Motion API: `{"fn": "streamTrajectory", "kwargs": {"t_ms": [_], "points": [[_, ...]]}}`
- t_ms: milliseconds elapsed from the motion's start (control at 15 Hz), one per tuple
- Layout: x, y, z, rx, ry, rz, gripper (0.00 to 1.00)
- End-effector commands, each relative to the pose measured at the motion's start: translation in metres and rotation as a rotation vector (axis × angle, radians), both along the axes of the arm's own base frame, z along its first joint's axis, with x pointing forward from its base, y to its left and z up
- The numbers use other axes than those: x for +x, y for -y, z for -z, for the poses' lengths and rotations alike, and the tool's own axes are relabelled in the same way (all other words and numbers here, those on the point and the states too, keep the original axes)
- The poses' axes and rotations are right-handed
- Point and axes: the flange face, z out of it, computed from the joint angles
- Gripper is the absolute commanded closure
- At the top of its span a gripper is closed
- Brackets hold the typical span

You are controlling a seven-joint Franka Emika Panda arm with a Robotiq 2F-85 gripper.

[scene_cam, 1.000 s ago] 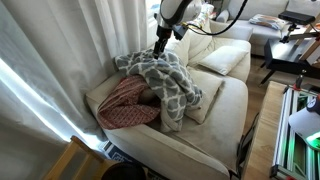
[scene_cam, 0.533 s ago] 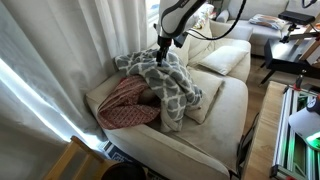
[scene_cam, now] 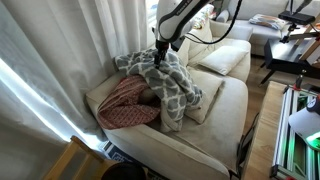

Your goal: Move the blanket onto the bottom cushions on the couch

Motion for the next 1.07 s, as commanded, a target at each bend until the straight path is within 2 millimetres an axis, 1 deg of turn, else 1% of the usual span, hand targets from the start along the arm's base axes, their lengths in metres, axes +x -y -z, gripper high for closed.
{"fn": "streamTrajectory", "kwargs": {"t_ms": [0, 67, 467, 533, 667, 800, 933, 1000], "points": [[0.012, 0.004, 0.014, -0.023, 0.014, 0.027, 0.32], [0.013, 0.005, 0.016, -0.022, 0.015, 0.034, 0.42], [0.019, 0.012, 0.02, -0.013, 0.017, 0.068, 0.87], [0.019, 0.013, 0.019, -0.011, 0.014, 0.074, 0.96], [0.015, 0.016, 0.015, -0.009, -0.007, 0.088, 1.0], [0.009, 0.022, 0.005, -0.007, -0.028, 0.095, 1.0], [0.0, 0.037, -0.014, -0.006, -0.046, 0.093, 0.99], [-0.003, 0.049, -0.031, 0.022, -0.043, 0.066, 0.99]]}}
